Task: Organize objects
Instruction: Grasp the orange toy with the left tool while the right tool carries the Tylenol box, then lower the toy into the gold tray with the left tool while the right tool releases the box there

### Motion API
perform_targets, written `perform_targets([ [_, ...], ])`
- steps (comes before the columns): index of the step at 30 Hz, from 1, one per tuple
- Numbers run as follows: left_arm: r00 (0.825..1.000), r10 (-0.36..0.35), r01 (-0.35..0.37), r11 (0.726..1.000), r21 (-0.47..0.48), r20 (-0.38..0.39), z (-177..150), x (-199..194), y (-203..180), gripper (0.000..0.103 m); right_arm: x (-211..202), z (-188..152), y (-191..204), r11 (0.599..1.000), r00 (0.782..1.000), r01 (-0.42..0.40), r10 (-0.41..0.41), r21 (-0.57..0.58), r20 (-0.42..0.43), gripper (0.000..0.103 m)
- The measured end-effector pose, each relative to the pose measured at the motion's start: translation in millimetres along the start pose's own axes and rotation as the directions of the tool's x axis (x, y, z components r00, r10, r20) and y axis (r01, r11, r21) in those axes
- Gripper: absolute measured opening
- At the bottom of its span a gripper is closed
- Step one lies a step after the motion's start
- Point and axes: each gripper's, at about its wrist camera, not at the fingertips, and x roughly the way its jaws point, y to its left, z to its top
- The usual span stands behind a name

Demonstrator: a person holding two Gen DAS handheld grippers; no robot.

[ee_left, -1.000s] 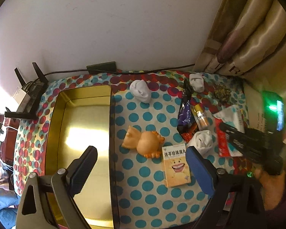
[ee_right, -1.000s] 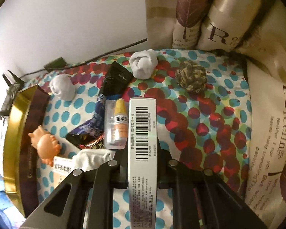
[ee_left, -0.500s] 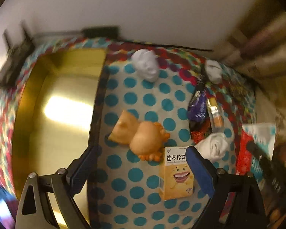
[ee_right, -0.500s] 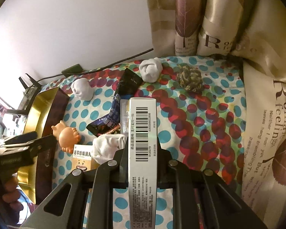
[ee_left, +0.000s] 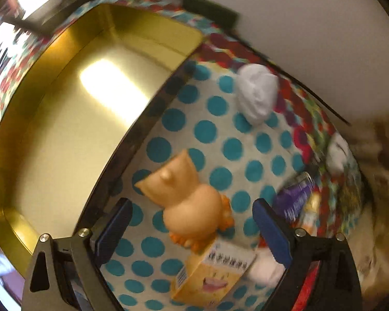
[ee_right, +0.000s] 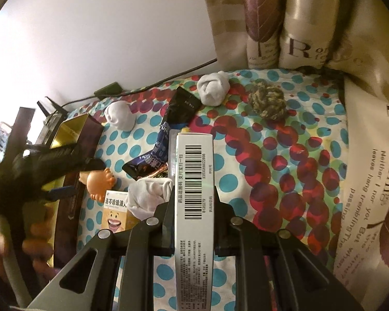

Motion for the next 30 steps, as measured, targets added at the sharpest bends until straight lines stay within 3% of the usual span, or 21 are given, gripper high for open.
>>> perform_targets([
  [5,0.998,0.014,-0.021,0.994,-0.11,-0.06,6.0,16.5,5.4,0.092,1.5,1.1,-6.6,1.0,1.0,-0.023,0.023,-0.006,-0.015,0.02],
  [6,0.998,0.029,-0.036,0.993,-0.117,-0.059,6.0,17.5,6.0,0.087,1.9,1.5,-8.4,1.0,0.999,-0.031,0.031,-0.005,-0.019,0.02],
  [7,0.997,0.038,-0.045,0.992,-0.115,-0.065,6.1,19.4,6.1,0.066,2.3,2.0,-10.1,0.999,0.999,-0.035,0.035,-0.003,-0.02,0.02],
  [8,0.997,0.011,-0.02,0.994,-0.109,-0.081,6.4,21.8,5.4,0.058,2.7,2.3,-12.5,0.999,0.999,-0.038,0.038,0.002,-0.021,0.02],
  [12,0.995,0.057,-0.064,0.995,-0.08,-0.082,4.6,20.1,0.5,0.056,4.9,5.5,-18.0,0.999,0.998,-0.05,0.05,0.018,-0.025,0.021],
  [16,0.997,0.025,-0.027,0.999,-0.032,-0.075,1.3,14.3,-1.5,0.055,5.8,8.3,-19.3,0.998,0.998,-0.057,0.058,0.022,-0.025,0.021],
  [19,0.999,0.033,-0.033,0.998,0.056,-0.009,-3.6,-3.4,-8.3,0.055,5.9,8.7,-17.9,0.998,0.998,-0.06,0.061,0.023,-0.021,0.021],
  [23,0.998,-0.015,0.004,0.988,0.154,0.067,-8.2,-32.5,-10.4,0.054,6.6,8.8,-14.7,0.998,0.998,-0.06,0.06,0.025,-0.016,0.02],
  [30,0.979,-0.081,0.034,0.969,0.244,0.185,-3.0,-86.7,14.5,0.054,8.9,5.5,-11.2,0.996,0.996,-0.076,0.078,0.044,-0.043,0.019],
])
